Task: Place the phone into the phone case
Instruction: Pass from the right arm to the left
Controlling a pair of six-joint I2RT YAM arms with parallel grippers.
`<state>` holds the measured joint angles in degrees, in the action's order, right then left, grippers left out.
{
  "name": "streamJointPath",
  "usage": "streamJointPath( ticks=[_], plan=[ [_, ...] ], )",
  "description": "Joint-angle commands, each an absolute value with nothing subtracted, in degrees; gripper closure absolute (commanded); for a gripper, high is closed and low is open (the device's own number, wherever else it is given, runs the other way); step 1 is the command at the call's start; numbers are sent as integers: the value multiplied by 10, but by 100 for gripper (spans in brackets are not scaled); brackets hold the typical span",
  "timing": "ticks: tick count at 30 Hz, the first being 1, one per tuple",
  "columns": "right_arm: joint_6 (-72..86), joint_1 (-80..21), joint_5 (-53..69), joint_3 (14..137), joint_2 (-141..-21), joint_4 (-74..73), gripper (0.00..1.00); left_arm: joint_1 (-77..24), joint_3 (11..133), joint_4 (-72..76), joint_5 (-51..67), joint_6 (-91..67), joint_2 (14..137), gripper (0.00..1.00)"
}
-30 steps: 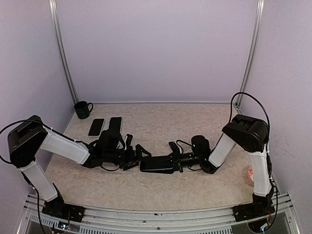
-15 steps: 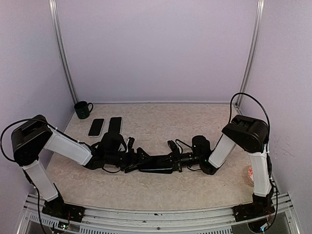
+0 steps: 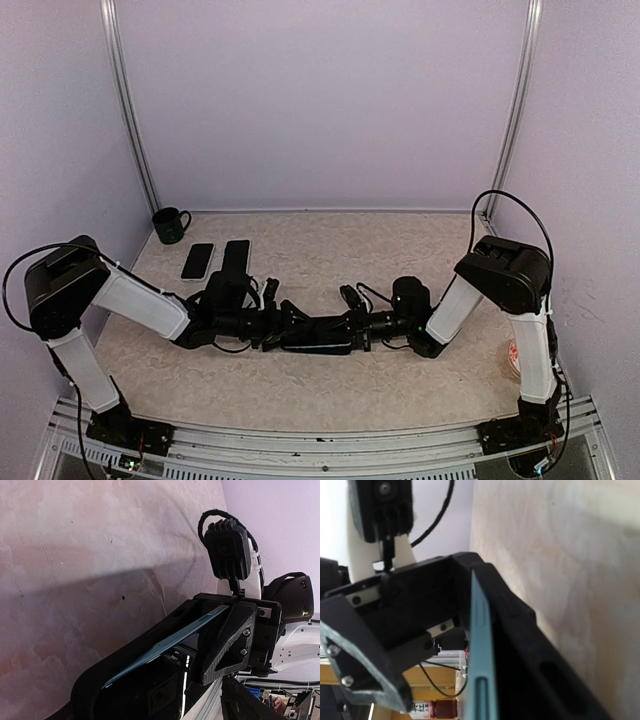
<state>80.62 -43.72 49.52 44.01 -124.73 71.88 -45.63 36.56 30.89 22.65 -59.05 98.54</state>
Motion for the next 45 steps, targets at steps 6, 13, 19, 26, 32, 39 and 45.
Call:
streamJointPath(
  ticks=[6,13,19,26,32,39,45],
  plan=[
    [802,-446,511,462,-1259,749,100,-458,357,408,280,-603,984,32],
    [806,-446,512,453,-1272,764,100,-453,336,451,293,-617,980,49],
    [801,-446,514,451,-1270,760,100,-453,332,476,301,-628,984,62],
    [790,-446,515,454,-1264,743,100,-455,330,491,305,-633,986,67],
    [786,-446,519,454,-1260,736,90,-455,327,498,308,-635,985,76],
    [777,-446,521,453,-1249,721,78,-455,325,513,310,-642,989,82],
    [766,-446,521,453,-1240,701,71,-455,323,521,311,-646,990,85]
  ],
)
